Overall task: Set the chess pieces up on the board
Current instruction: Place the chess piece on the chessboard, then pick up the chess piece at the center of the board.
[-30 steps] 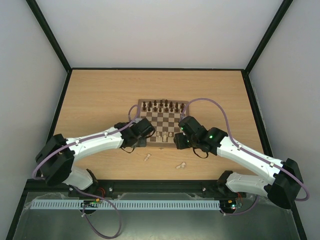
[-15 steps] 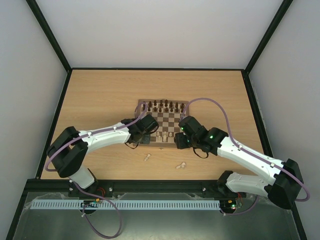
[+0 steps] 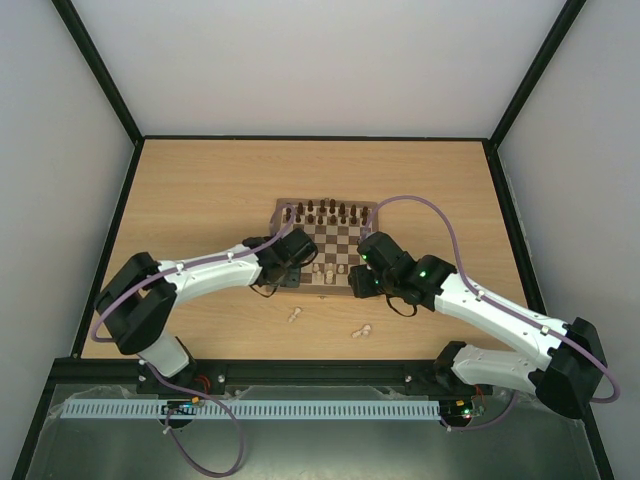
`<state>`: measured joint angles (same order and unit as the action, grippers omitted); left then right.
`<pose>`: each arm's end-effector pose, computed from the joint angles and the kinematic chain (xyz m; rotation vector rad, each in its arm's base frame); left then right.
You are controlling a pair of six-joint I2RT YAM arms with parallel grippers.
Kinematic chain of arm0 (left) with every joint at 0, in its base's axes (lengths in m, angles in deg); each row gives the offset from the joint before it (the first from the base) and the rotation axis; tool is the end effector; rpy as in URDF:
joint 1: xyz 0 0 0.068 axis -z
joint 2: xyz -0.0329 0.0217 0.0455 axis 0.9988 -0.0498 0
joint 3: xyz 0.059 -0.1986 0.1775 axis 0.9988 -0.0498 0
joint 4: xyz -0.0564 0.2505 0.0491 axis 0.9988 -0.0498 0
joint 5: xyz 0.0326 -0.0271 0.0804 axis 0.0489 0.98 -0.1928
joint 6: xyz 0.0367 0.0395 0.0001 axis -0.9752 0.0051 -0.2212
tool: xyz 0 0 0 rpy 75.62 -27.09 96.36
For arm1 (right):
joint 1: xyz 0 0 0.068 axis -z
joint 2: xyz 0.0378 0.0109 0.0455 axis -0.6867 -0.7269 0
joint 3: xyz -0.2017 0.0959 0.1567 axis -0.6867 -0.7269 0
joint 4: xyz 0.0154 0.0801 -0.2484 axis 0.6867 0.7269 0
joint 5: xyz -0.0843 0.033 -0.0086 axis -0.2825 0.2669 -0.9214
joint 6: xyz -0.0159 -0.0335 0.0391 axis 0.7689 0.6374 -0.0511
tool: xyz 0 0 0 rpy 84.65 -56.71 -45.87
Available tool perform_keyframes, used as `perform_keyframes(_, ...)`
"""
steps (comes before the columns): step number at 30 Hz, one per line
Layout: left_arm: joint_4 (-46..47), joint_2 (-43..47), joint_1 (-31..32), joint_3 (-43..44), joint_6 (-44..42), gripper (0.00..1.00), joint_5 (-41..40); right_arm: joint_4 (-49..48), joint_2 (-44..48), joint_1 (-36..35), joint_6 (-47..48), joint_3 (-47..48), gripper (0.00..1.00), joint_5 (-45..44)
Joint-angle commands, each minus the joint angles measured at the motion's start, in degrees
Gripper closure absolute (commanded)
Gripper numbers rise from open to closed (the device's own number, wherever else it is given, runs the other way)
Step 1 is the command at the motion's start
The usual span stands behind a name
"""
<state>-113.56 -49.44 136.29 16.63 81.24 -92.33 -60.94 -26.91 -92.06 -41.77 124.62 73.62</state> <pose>0.2059 -0.2236 0.1845 0.0950 2.6747 -0.1278 0.1571 0.1704 0.2632 -0.2844 2.3719 0.5068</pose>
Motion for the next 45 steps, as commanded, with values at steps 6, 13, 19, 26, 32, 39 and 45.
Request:
perform_keyframes(6,-5.7,11.5,-0.2,2.2,1.2,0.47,-1.3,1.4,0.3,0.3,-0.3,-0.3,0.22,-0.4)
perform_keyframes(13,-4.2,24.7,1.7,-3.0,1.1,0.16,-0.1,1.9,-1.0,0.3,-1.4,0.2,0.01,-0.2)
perform_keyframes(19,1.6,29.9,4.3,-10.5,2.1,0.01,3.7,1.4,-2.4,0.0,-6.2,-1.3,0.01,1.5)
perform_keyframes(26,2.4,31.5,4.7,-12.8,0.7,0.01,4.0,4.6,-2.6,-8.0,-15.3,-1.8,0.07,-2.6)
perform_keyframes(32,1.9,34.0,4.8,-14.3,-1.2,0.01,4.4,7.4,-3.2,-17.5,-26.1,-5.6,0.37,-5.8)
perform_keyframes(39,2.4,36.0,4.7,-15.3,-2.2,0.01,5.3,9.1,-3.3,-23.8,-35.1,-8.9,0.51,-6.4)
perform_keyframes(45,2.8,36.5,4.7,-15.7,-2.2,0.01,5.2,9.5,-4.1,-24.9,-37.0,-10.2,0.57,-6.7)
